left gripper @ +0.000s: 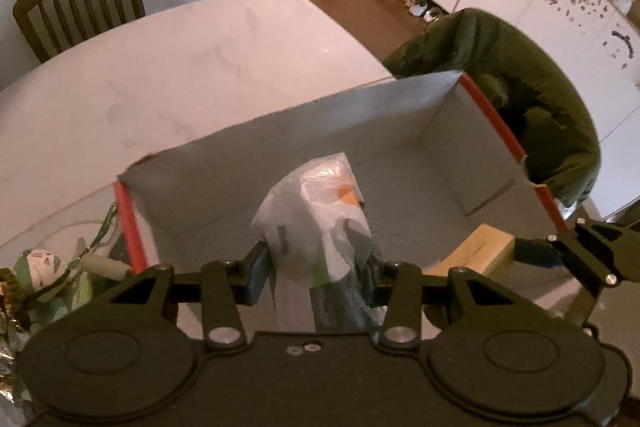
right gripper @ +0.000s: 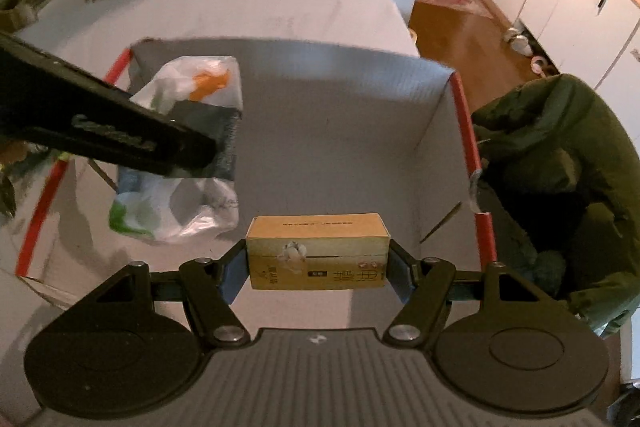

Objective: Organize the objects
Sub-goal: 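Carry the yellow box with the right tool while the left carries the bag into the shoebox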

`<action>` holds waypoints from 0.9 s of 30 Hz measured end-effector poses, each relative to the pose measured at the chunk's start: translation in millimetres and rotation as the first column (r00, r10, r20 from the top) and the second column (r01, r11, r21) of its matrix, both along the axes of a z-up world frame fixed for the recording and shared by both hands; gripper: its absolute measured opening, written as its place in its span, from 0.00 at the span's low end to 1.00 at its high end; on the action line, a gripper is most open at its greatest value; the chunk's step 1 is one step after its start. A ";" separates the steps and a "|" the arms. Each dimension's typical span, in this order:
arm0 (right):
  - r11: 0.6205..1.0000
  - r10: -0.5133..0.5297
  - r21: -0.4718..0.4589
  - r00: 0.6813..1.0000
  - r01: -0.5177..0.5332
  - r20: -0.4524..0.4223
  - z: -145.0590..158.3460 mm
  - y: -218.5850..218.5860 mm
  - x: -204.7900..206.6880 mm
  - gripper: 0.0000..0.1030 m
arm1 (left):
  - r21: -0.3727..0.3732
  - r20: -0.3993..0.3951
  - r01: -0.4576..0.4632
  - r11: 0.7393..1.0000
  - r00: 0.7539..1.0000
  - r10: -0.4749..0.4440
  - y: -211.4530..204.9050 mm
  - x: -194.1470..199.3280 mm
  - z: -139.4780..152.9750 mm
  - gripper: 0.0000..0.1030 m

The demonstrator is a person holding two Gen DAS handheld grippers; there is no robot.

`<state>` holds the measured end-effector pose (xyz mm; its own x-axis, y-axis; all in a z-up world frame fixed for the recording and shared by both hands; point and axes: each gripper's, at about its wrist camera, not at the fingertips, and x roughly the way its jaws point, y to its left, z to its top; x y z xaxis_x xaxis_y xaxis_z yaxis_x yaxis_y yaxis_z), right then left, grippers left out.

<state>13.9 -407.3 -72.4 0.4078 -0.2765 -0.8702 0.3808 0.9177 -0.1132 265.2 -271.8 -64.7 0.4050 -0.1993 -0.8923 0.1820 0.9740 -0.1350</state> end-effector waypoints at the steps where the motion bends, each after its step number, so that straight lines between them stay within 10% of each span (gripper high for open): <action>1: 1.000 0.005 0.002 1.000 -0.004 -0.012 -3.0 -1.2 2.2 0.68 | 0.005 -0.009 -0.005 1.000 1.000 0.005 -1.4 3.1 -3.8 0.43; 27: 0.997 0.015 0.078 0.987 -0.003 -0.162 -37.4 -17.1 28.2 0.68 | 0.027 -0.201 0.035 0.999 0.979 -0.029 -19.1 34.5 -64.4 0.44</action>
<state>42.0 -424.4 -109.8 0.2610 -0.2025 -0.9439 0.3549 0.9294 -0.1012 299.7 -290.9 -129.1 0.2109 -0.1813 -0.9606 0.1852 0.9723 -0.1428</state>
